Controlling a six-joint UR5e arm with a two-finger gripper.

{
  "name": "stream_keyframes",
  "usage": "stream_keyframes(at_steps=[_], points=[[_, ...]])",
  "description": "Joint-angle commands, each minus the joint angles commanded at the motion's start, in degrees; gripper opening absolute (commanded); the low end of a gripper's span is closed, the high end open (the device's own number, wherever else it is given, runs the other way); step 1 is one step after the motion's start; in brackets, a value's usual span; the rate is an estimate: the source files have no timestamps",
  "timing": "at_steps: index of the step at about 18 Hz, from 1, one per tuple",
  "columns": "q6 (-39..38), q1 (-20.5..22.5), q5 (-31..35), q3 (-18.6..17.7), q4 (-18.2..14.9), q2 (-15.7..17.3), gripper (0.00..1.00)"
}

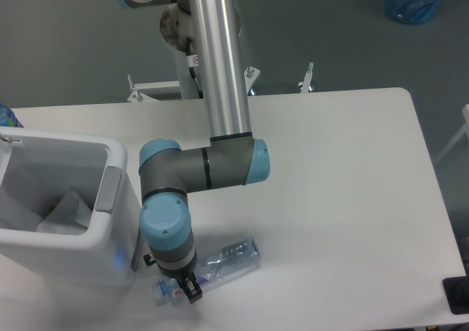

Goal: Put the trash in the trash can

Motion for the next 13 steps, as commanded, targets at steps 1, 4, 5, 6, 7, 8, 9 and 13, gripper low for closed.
stream_keyframes(at_steps=[1, 4, 5, 6, 7, 8, 9, 13], points=[[0.0, 0.0, 0.0, 0.0, 0.0, 0.0, 0.71], [-0.1, 0.0, 0.0, 0.0, 0.0, 0.0, 0.71], [0.0, 0.0, 0.0, 0.0, 0.0, 0.0, 0.7], [-0.1, 0.0, 0.1, 0.0, 0.0, 0.0, 0.7], [-0.2, 0.0, 0.1, -0.1, 0.0, 0.0, 0.67], [-0.2, 0.0, 0.1, 0.0, 0.0, 0.0, 0.67], [-0.2, 0.0, 0.1, 0.0, -0.1, 0.0, 0.66], [-0.1, 0.0, 1.3, 0.0, -0.1, 0.0, 0.62]])
